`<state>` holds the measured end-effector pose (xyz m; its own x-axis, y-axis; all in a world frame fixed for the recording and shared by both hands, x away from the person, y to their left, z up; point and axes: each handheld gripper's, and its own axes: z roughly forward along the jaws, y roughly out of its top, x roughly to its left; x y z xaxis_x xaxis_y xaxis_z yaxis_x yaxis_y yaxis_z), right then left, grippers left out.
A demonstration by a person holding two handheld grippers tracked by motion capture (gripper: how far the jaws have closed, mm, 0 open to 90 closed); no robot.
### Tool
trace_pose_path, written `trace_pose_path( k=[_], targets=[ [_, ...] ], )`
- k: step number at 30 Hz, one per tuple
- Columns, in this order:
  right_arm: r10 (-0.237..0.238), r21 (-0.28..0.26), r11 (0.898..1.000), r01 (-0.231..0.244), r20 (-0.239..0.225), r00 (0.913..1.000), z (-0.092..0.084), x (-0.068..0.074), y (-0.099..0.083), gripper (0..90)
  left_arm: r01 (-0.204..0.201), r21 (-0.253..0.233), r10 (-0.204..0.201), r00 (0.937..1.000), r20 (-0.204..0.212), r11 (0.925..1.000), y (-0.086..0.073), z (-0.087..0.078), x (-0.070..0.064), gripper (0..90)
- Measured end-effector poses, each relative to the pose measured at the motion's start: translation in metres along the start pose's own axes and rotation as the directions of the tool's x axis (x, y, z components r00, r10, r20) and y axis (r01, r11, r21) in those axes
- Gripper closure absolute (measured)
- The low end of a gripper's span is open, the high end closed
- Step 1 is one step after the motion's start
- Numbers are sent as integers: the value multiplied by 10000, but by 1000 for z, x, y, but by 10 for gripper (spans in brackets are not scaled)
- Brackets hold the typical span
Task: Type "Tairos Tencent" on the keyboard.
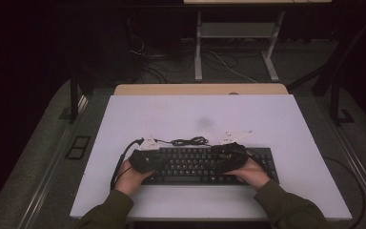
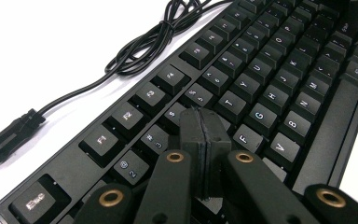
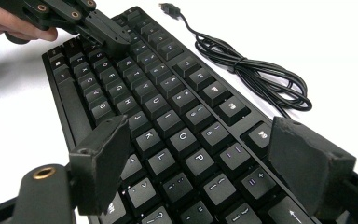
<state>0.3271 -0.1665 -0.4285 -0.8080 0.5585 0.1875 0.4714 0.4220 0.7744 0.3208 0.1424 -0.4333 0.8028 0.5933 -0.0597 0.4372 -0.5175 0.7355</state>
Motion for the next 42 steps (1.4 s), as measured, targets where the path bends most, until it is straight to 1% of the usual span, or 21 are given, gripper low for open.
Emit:
trace_pose_path(
  k=[3,9,12,14,16,18,20,22,26,28,30,31,32,33,34,36,40,42],
  targets=[
    [16,-4,10000,-16,2,10000,0,0,0,205,-17,-87,16,10000,-38,10000,0,-1,0,885],
    [83,-32,10000,-83,-29,10000,0,0,0,205,-16,-73,15,10000,-73,10000,1,-2,-1,883],
    [123,-58,9999,-123,-42,9999,-1,0,1,205,-44,-136,42,9999,-101,9999,1,-3,-2,868],
    [109,-82,9999,-110,-129,9999,-1,0,1,205,51,-194,-53,9999,-134,9998,1,-4,-3,838],
    [180,-124,9998,-183,-259,9995,-2,0,2,209,247,-368,-253,9995,-182,9990,1,-5,-4,799],
    [192,-252,9995,-201,-333,9993,-3,0,3,234,263,-391,-271,9994,-203,9989,0,-6,-4,752],
    [197,-321,9993,-210,-404,9990,-3,0,4,279,474,-570,-489,9985,-237,9972,-1,-6,-6,716],
    [156,-325,9993,-172,-491,9987,-2,1,4,331,440,-534,-451,9988,-188,9976,-1,-8,-5,670],
    [75,-332,9994,-98,-681,9977,0,4,6,430,623,-707,-643,9976,-263,9955,-3,-9,-8,597],
    [25,-320,9995,-49,-758,9971,1,4,7,477,555,-632,-573,9980,-272,9965,-3,-11,-8,563],
    [-6,-312,9995,-21,-858,9963,3,5,8,526,656,-715,-675,9974,-246,9953,-4,-12,-8,532],
    [-26,-313,9995,-2,-923,9957,4,6,8,548,715,-781,-736,9970,-248,9944,-5,-12,-9,519],
    [-68,-264,9996,42,-985,9951,5,6,9,570,653,-717,-674,9974,-272,9953,-6,-13,-9,506],
    [-110,-266,9996,84,-1018,9947,6,7,9,592,739,-776,-763,9967,-285,9942,-6,-13,-9,493],
    [-151,-216,9997,128,-1086,9940,6,7,9,615,710,-751,-733,9969,-277,9946,-7,-14,-9,477],
    [-270,-188,9995,250,-1155,9929,9,8,10,652,790,-817,-818,9962,-308,9935,-9,-14,-9,456],
    [-428,-74,9991,421,-1360,9898,13,11,11,730,749,-874,-781,9964,-338,9934,-11,-17,-9,418],
    [-505,-5,9987,510,-1445,9882,16,13,12,776,855,-977,-895,9953,-369,9915,-13,-18,-10,397]
  ],
)
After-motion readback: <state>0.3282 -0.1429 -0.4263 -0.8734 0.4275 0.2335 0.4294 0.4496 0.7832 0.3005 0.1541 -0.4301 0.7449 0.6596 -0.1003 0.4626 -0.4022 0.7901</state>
